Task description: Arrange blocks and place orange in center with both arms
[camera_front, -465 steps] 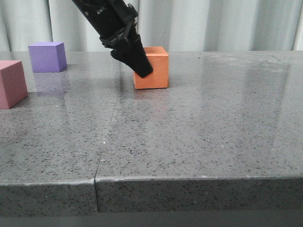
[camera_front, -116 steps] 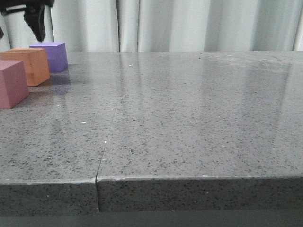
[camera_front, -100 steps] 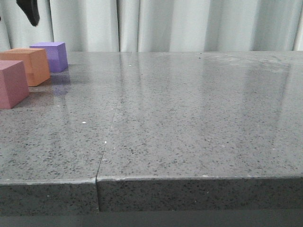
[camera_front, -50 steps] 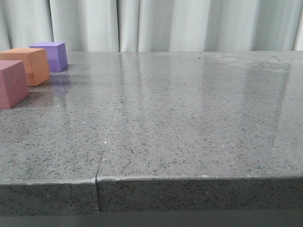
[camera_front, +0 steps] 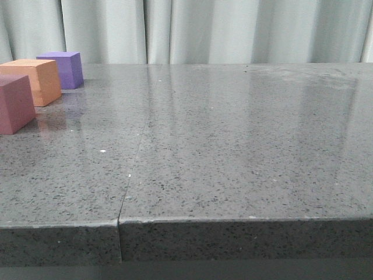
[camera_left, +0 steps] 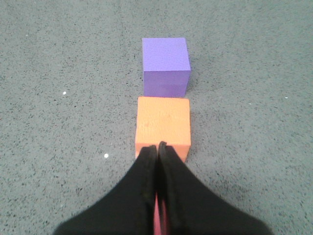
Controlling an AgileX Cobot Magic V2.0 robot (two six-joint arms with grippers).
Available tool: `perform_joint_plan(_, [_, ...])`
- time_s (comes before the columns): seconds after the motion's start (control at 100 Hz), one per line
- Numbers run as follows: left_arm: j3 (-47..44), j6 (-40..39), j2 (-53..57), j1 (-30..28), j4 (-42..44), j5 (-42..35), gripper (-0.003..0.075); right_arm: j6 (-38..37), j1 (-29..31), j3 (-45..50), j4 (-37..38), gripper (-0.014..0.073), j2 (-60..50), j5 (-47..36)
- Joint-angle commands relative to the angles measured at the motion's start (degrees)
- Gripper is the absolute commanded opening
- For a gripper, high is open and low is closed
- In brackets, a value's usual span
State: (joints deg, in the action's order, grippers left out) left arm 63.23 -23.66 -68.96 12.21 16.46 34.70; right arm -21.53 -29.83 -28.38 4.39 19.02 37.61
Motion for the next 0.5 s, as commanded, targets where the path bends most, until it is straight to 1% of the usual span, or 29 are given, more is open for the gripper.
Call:
perform_joint_plan(0.0, [-2.5, -0.4, 5.8, 0.2, 0.5, -6.7, -0.0020, 0.5, 0.2, -1.4, 0.8, -0.0067, 0.3, -4.0])
perform_joint_plan(0.19, [-11.2, -0.5, 14.5, 0.2, 0.0, -11.4, -0.0020, 0.5, 0.2, -1.4, 0.8, -0.0067, 0.3, -4.0])
perform_joint_plan(0.49, [-21.4, -0.6, 26.3, 0.2, -2.6, -12.4, -0.0020, 0.5, 0.2, -1.4, 0.8, -0.0067, 0.3, -4.0])
